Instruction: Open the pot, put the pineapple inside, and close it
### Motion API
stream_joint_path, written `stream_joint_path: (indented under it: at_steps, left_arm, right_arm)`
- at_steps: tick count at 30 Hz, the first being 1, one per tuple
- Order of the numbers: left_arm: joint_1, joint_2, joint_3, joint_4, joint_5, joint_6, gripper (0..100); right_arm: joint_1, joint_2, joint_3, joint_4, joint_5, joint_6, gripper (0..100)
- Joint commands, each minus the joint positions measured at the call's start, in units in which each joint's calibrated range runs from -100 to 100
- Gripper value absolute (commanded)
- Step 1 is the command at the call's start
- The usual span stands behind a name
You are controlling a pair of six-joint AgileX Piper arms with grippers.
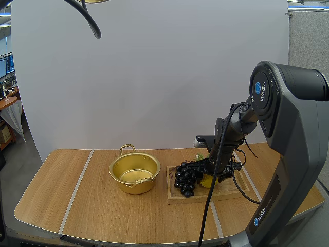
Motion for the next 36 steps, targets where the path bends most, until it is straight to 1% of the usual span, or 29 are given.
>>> stream_joint_path:
  at_steps: [1,2,4,5,6,12,17,19,20,23,27,31,36]
  left_arm:
    - [-0.14,0.1,-0.4,0.1,-1.9,-0.4,0]
    - [-0.14,0.1,-0.4,0.1,-1.9,-0.4,0]
    - [-0.14,0.1,-0.4,0.1,-1.9,-0.4,0]
    - [-0.14,0.1,-0.4,0.1,-1.9,-0.4,0]
    - [-0.14,0.1,-0.4,0.1,-1.9,-0.4,0]
    - [-0.14,0.1,-0.4,0.1,-1.9,-0.4,0]
    - [-0.14,0.1,-0.4,0.1,-1.9,-0.4,0]
    - [-0.14,0.1,-0.4,0.1,-1.9,-0.4,0]
    - [-0.14,0.1,-0.4,0.1,-1.9,-0.4,0]
    - [-0.14,0.1,-0.4,0.1,-1.9,-0.4,0]
    - [-0.14,0.1,-0.4,0.1,-1.9,-0.4,0]
    - [-0.14,0.1,-0.4,0.1,-1.9,-0.4,0]
    - [-0.14,0.1,-0.4,0.1,-1.9,-0.4,0]
  right_arm:
    - [-0.3,-0.1,-0.5,-0.8,-1.0,-0.5,89]
    - [-0.3,-0.1,-0.5,-0.7,-0.8,-0.5,66]
    - [-0.3,-0.1,-0.5,-0.2,-0.8,-0.5,35]
    - [-0.3,-0.3,-0.5,-0.1,-0.7,-0.5,11]
    - [-0.3,-0.5,-0.5,0.0,-0.5,-0.5,0]
    - [-0.1,-6.6,-0.7,0.2,0.2,-0.5,0]
    - [1.6,-15.3,-3.3,0.2,4.1,-0.5,0]
    - [3.7,-19.3,-6.2,0.2,7.4,-0.5,0]
    - [4.3,-20.5,-7.3,0.2,8.5,-0.5,0]
    - [7.8,-23.2,-11.3,0.2,11.6,-0.5,0]
    - [12.9,-23.0,-16.2,1.0,15.3,-0.5,0]
    - [17.5,-21.4,-18.0,2.3,14.3,-0.5,0]
    - [21.4,-17.6,-18.2,2.3,10.8,-0.5,0]
